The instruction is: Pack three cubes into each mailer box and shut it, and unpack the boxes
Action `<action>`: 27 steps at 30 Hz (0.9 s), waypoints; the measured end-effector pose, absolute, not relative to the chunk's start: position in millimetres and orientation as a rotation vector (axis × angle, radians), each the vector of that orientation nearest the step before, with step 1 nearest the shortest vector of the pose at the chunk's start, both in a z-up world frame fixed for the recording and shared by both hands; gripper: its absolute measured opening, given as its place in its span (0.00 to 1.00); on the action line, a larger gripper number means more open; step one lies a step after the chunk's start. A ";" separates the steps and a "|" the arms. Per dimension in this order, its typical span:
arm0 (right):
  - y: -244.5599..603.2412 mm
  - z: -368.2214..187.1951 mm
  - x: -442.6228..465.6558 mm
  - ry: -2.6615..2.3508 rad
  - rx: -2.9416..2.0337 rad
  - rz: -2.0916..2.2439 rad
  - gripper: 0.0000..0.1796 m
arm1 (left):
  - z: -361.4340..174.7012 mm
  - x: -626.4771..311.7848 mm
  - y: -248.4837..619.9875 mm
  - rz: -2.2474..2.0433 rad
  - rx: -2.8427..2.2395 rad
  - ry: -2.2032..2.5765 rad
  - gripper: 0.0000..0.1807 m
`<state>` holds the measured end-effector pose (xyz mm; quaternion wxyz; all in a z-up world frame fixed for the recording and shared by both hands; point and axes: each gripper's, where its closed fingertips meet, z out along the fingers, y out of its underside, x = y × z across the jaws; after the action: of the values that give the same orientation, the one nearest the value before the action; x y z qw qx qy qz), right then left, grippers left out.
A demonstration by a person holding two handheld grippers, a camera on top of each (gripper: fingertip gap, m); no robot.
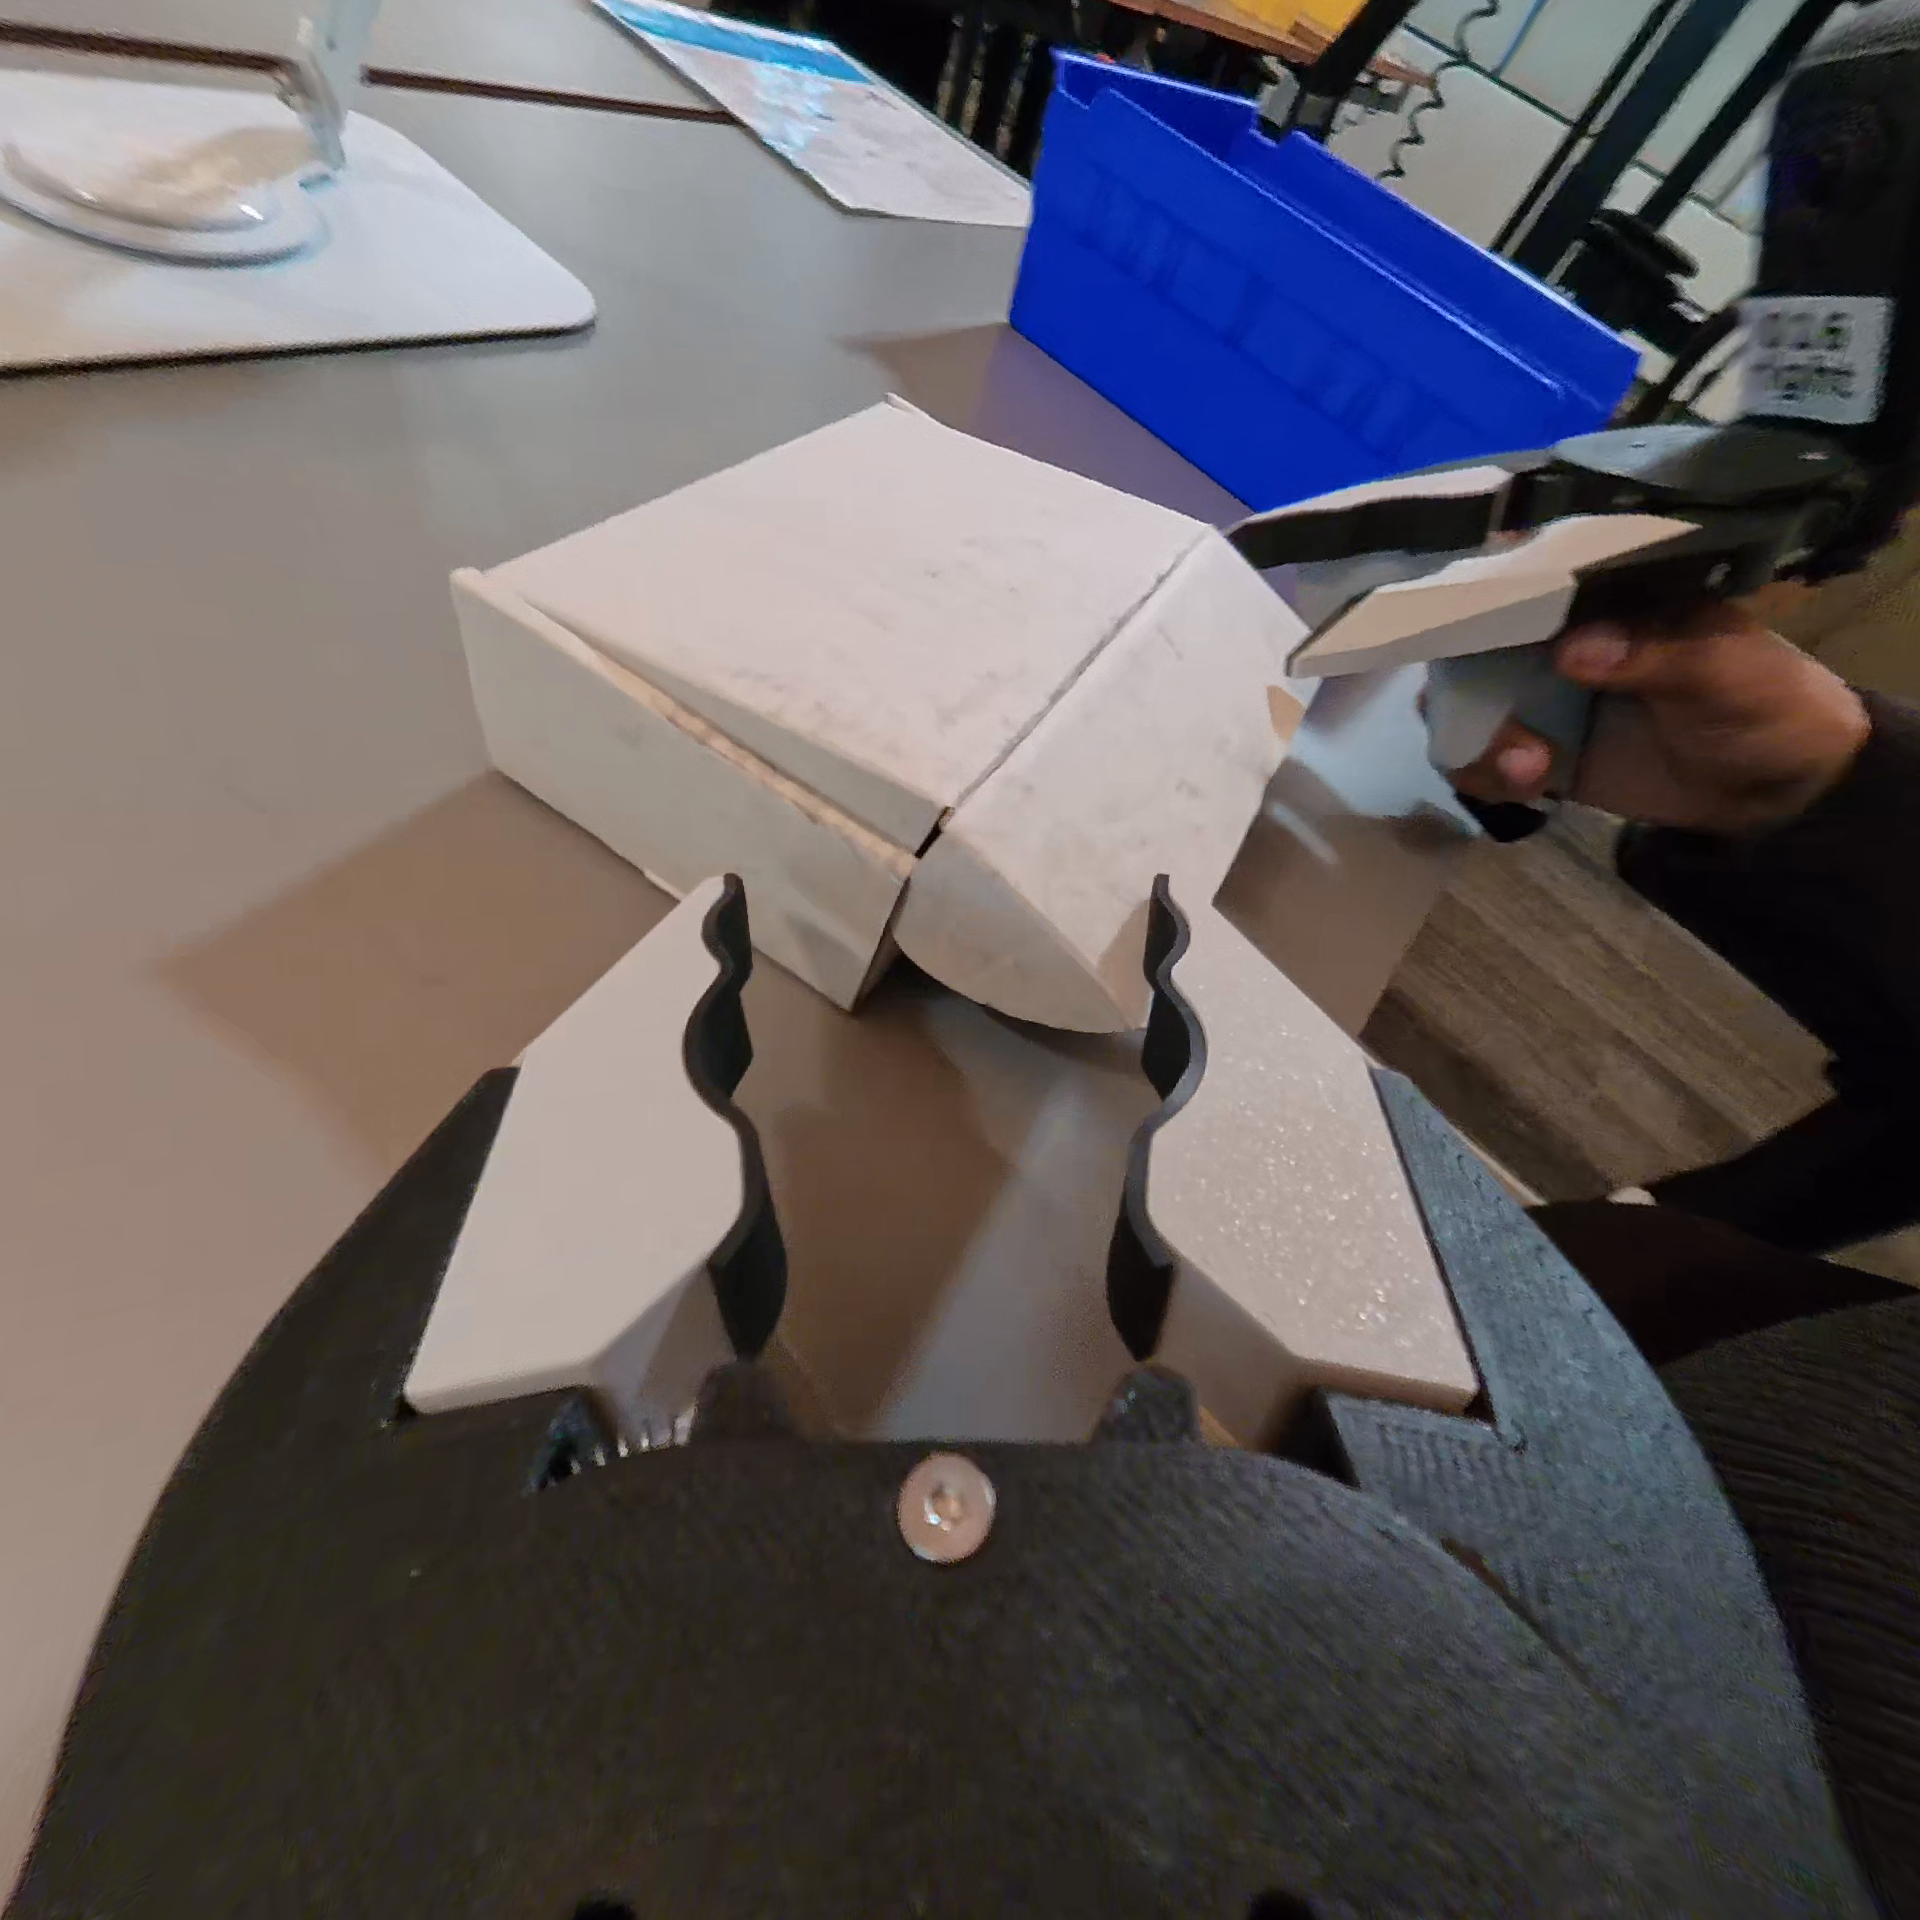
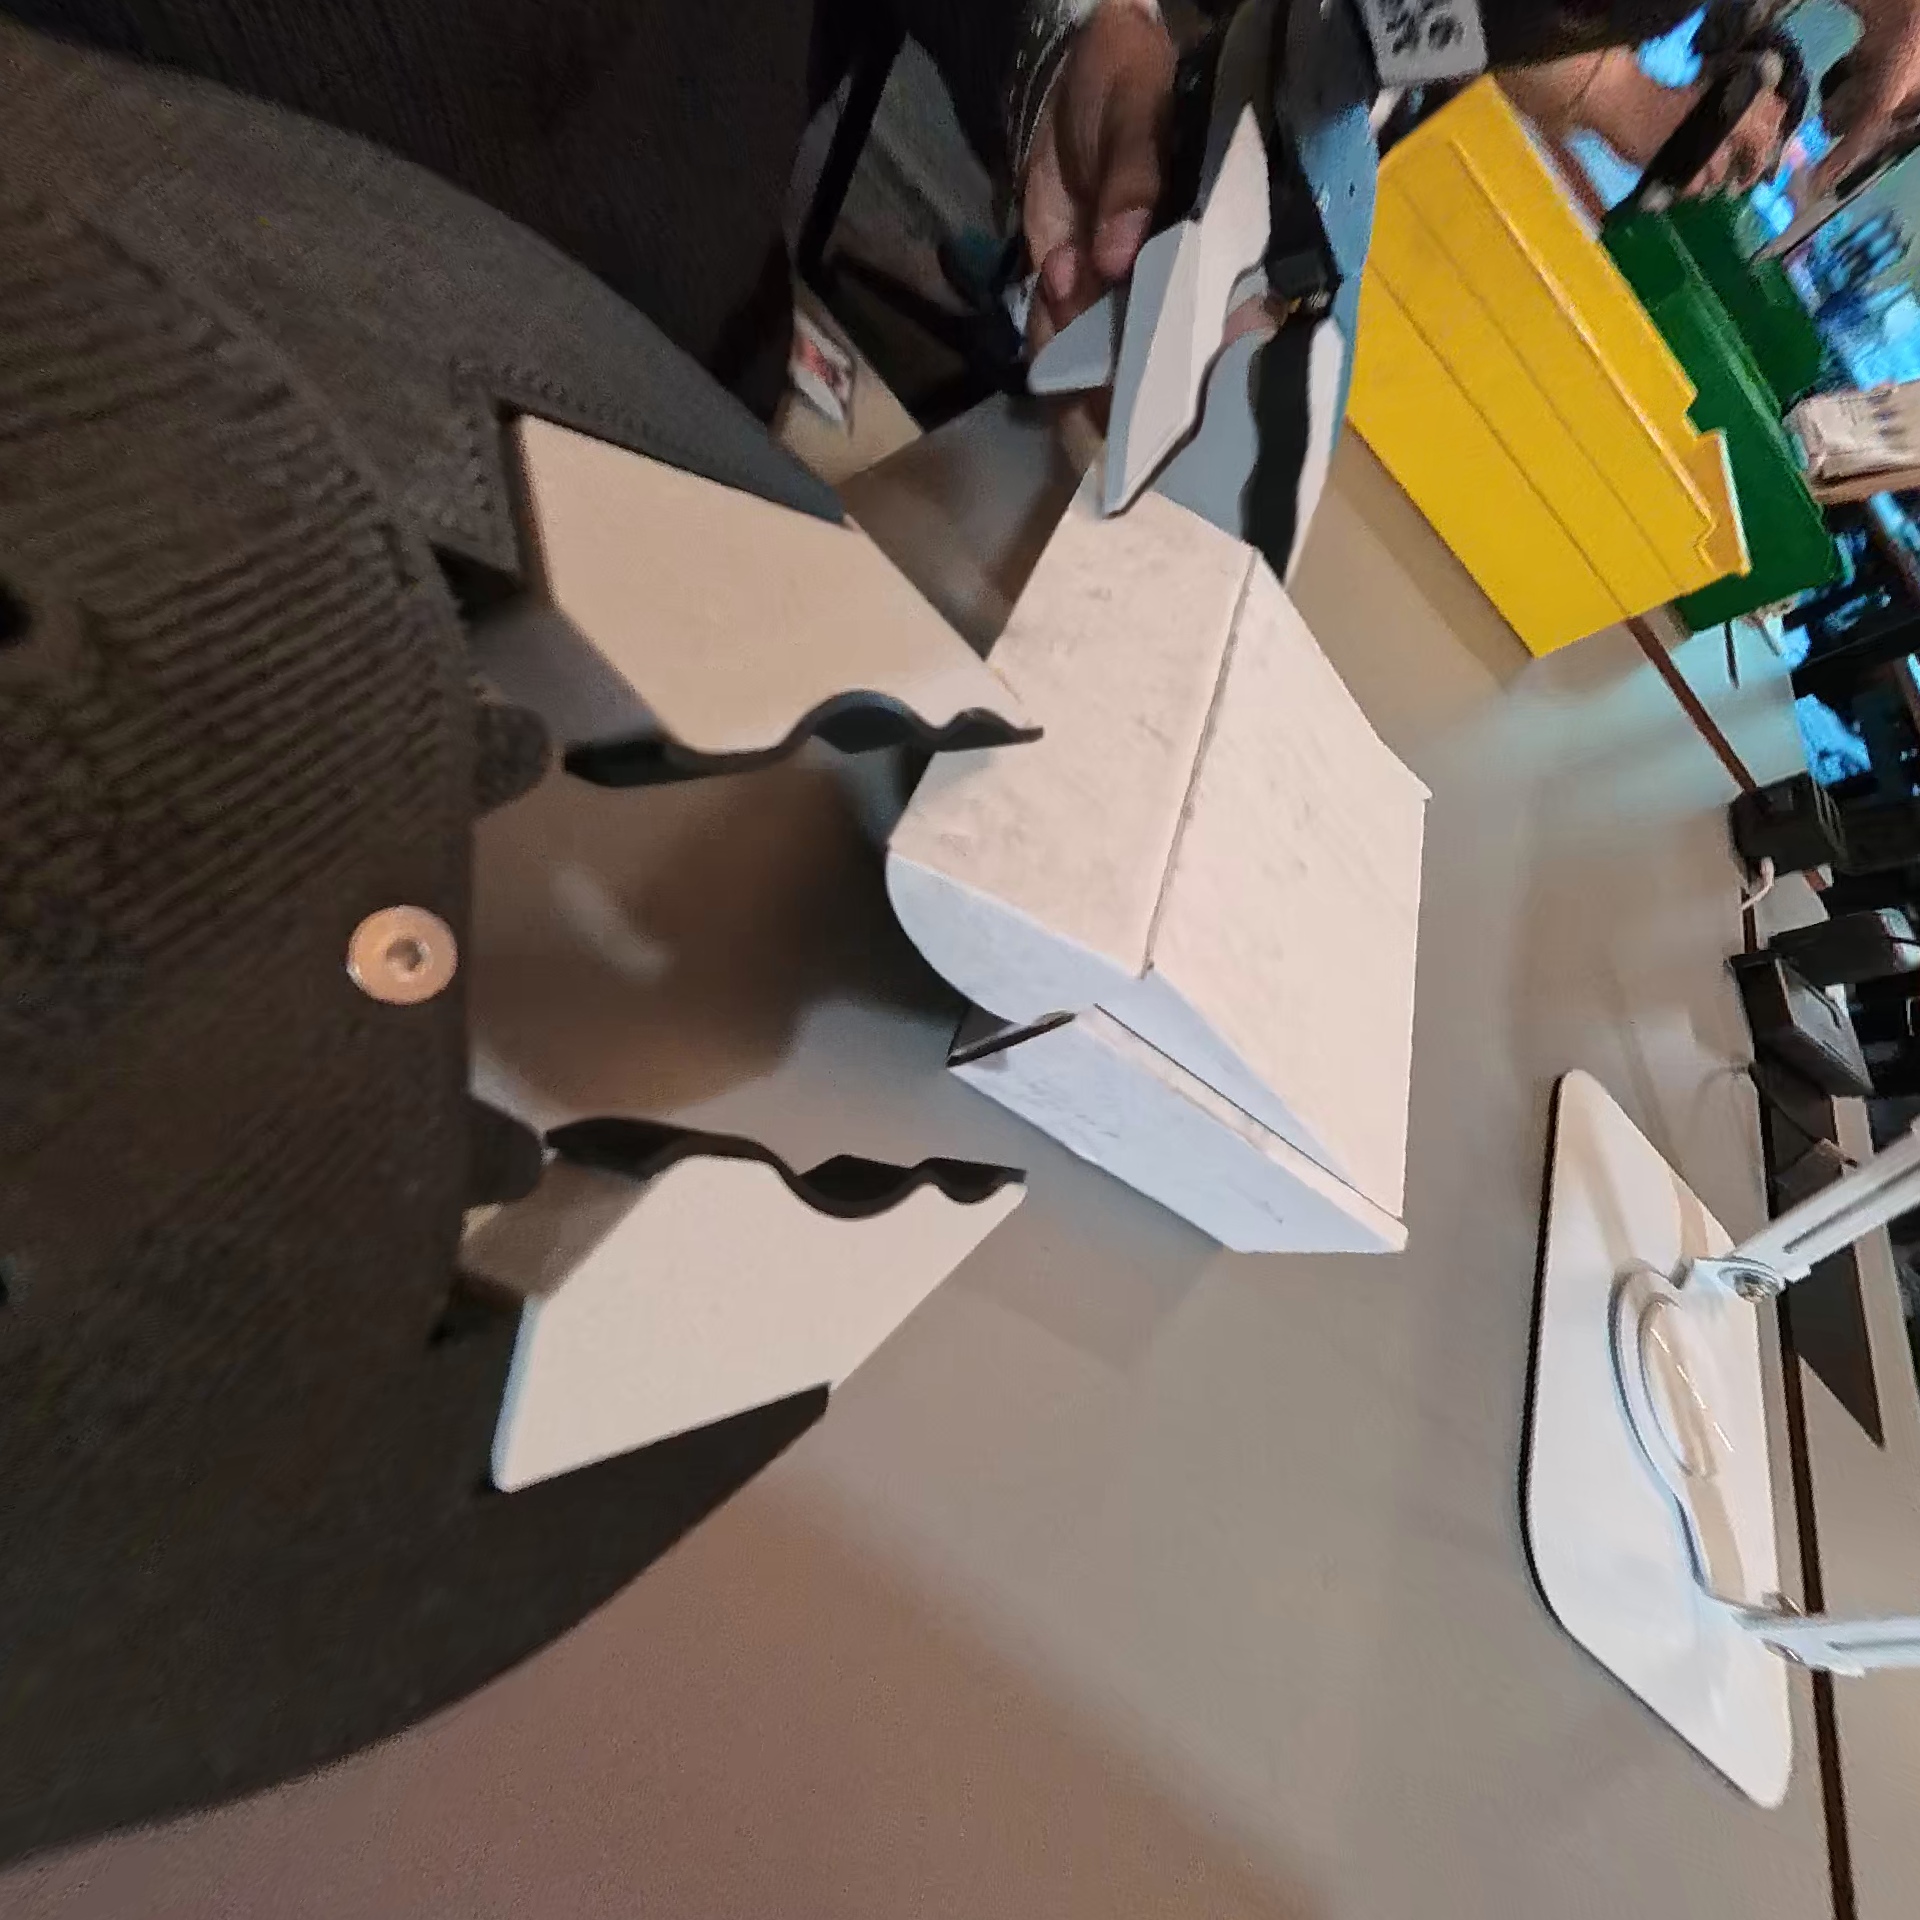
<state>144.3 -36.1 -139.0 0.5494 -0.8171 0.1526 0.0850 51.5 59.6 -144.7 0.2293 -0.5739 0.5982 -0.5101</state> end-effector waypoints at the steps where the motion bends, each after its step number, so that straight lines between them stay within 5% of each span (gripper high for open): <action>1: -34.0 -138.7 144.3 0.368 -1.925 0.249 0.44 | -145.6 52.0 56.9 -1.430 -1.591 1.659 0.41; 27: -28.4 -150.6 116.6 0.184 -2.024 0.451 0.36 | -153.9 50.2 55.2 -1.458 -1.562 1.873 0.40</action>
<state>116.6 -28.4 -150.6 0.5056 -0.8388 0.0761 0.1871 50.2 55.2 -153.9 0.1497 -0.5437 0.6517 -0.5072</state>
